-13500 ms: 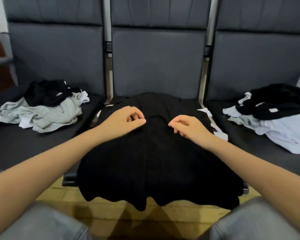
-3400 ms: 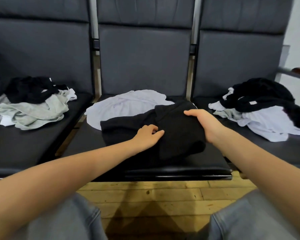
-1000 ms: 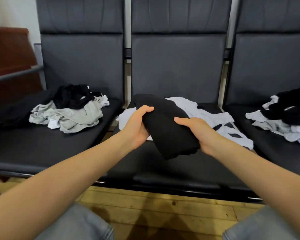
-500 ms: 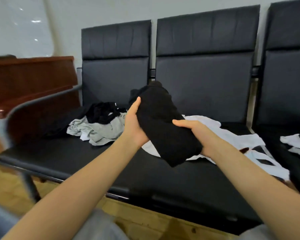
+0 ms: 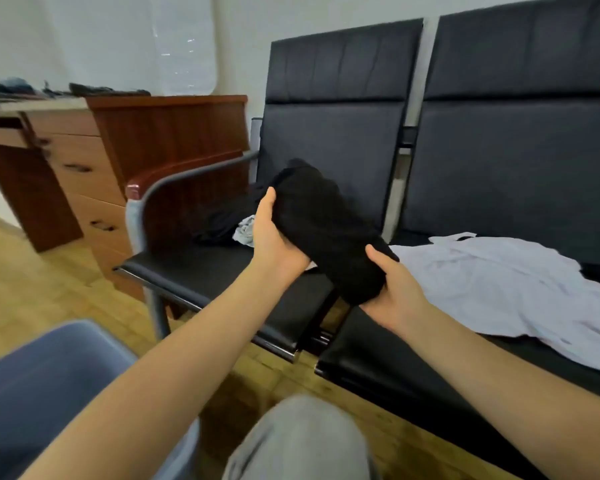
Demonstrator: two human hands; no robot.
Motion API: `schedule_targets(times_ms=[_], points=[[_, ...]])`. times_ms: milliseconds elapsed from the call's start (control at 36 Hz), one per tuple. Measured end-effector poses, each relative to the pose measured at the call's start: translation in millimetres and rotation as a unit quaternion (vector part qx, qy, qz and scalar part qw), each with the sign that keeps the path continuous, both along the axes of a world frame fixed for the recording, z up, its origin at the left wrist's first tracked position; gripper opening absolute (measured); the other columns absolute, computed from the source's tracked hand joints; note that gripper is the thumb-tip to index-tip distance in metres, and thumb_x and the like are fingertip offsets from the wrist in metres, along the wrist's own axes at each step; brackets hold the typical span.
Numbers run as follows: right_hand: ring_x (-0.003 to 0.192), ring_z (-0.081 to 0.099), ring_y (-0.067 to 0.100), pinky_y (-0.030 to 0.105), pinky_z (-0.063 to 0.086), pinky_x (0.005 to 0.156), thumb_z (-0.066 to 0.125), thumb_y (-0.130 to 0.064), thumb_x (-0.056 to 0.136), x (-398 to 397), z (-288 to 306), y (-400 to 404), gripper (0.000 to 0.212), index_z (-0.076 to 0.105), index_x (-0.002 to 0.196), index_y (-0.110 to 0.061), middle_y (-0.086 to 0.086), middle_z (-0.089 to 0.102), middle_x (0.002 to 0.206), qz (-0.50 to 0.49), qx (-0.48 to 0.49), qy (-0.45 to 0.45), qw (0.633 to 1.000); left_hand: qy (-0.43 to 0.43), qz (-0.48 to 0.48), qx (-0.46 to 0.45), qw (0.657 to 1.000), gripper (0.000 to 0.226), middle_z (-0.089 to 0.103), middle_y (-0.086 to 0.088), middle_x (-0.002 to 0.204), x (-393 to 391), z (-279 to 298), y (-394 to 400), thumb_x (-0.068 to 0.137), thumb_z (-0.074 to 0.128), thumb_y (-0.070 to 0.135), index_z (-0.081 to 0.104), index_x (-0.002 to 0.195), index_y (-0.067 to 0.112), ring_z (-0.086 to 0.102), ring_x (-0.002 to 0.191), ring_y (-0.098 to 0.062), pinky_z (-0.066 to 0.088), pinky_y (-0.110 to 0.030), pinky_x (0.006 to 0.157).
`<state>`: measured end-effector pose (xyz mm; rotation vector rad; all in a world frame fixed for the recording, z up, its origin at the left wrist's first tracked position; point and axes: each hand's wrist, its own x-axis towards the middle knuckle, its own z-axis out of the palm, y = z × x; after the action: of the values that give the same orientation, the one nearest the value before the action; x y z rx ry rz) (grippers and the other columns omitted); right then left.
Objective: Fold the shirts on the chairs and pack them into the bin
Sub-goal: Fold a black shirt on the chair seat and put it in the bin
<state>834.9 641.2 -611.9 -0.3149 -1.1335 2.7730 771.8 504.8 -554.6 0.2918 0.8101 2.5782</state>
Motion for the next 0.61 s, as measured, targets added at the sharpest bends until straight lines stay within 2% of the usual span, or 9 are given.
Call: schedule_targets(times_ms=[83,167,194,250,306,417,528,611], points=[[0.109,0.066,0.027,0.039,0.051,0.096,0.057,-0.018,0.095,-27.1,2.9,-22.9,0.032,0.063,0.125,-0.01,0.01,0.069,0.118,0.009,0.039,-0.034,0.999,0.009,-0.001,-0.002,1.0,0.072,0.059,-0.017,0.133,-14.6,-10.1,-58.2,0.091,0.037,0.068,0.058,0.132,0.012,0.052,0.127,-0.034,0.035,-0.047,0.111],[0.098,0.07,0.028,0.039,0.056,0.082,0.064,-0.018,0.09,-57.6,1.5,-54.9,0.029,0.066,0.118,-0.012,0.01,0.072,0.11,0.008,0.118,-0.092,0.989,-0.023,0.014,-0.018,0.999,0.08,0.058,-0.018,0.134,-29.7,-25.5,-125.3,0.085,0.04,0.075,0.054,0.136,0.016,0.057,0.121,-0.038,0.048,-0.049,0.099],[0.094,0.07,0.028,0.038,0.056,0.077,0.065,-0.019,0.088,-68.3,-1.3,-68.2,0.03,0.066,0.117,-0.011,0.011,0.073,0.108,0.017,0.139,-0.103,0.985,-0.041,0.023,-0.042,0.998,0.08,0.059,-0.019,0.132,-33.1,-30.0,-147.2,0.084,0.042,0.076,0.055,0.136,0.016,0.06,0.117,-0.039,0.051,-0.05,0.094],[0.091,0.071,0.028,0.036,0.056,0.072,0.066,-0.021,0.087,-85.9,-8.9,-90.3,0.031,0.067,0.116,-0.01,0.01,0.073,0.104,0.031,0.173,-0.116,0.978,-0.066,0.034,-0.116,0.99,0.079,0.061,-0.019,0.129,-39.4,-38.5,-182.3,0.081,0.048,0.076,0.057,0.133,0.017,0.061,0.116,-0.038,0.05,-0.048,0.095],[0.092,0.071,0.029,0.038,0.057,0.078,0.068,-0.021,0.085,-103.8,-20.3,-118.7,0.034,0.067,0.117,-0.01,0.01,0.073,0.104,0.062,0.197,-0.128,0.97,-0.081,0.041,-0.189,0.978,0.077,0.063,-0.016,0.128,-46.0,-45.3,-217.1,0.079,0.051,0.075,0.061,0.129,0.017,0.059,0.118,-0.035,0.046,-0.046,0.1],[0.091,0.071,0.03,0.043,0.057,0.084,0.069,-0.017,0.086,-126.5,-39.9,-173.5,0.032,0.064,0.116,-0.007,0.013,0.072,0.103,0.104,0.237,-0.146,0.955,-0.101,0.079,-0.339,0.932,0.07,0.07,-0.012,0.115,-54.1,-65.3,-280.2,0.079,0.057,0.067,0.065,0.12,0.011,0.066,0.108,-0.029,0.05,-0.04,0.092],[0.097,0.066,0.031,0.038,0.055,0.074,0.07,-0.017,0.086,-147.6,-57.9,-239.9,0.036,0.06,0.12,-0.009,0.013,0.067,0.111,0.124,0.303,-0.12,0.937,-0.103,0.077,-0.43,0.893,0.051,0.073,-0.001,0.109,-55.7,-86.9,-340.5,0.087,0.054,0.061,0.069,0.111,0.019,0.07,0.098,-0.017,0.051,-0.033,0.084],[0.101,0.064,0.03,0.037,0.055,0.074,0.069,-0.015,0.087,-160.9,-70.0,-290.9,0.039,0.057,0.123,-0.01,0.012,0.064,0.116,0.153,0.322,-0.105,0.929,-0.111,0.088,-0.531,0.835,0.048,0.071,0.004,0.114,-56.1,-108.7,-382.0,0.082,0.064,0.06,0.067,0.114,0.024,0.067,0.102,-0.012,0.051,-0.028,0.084]])
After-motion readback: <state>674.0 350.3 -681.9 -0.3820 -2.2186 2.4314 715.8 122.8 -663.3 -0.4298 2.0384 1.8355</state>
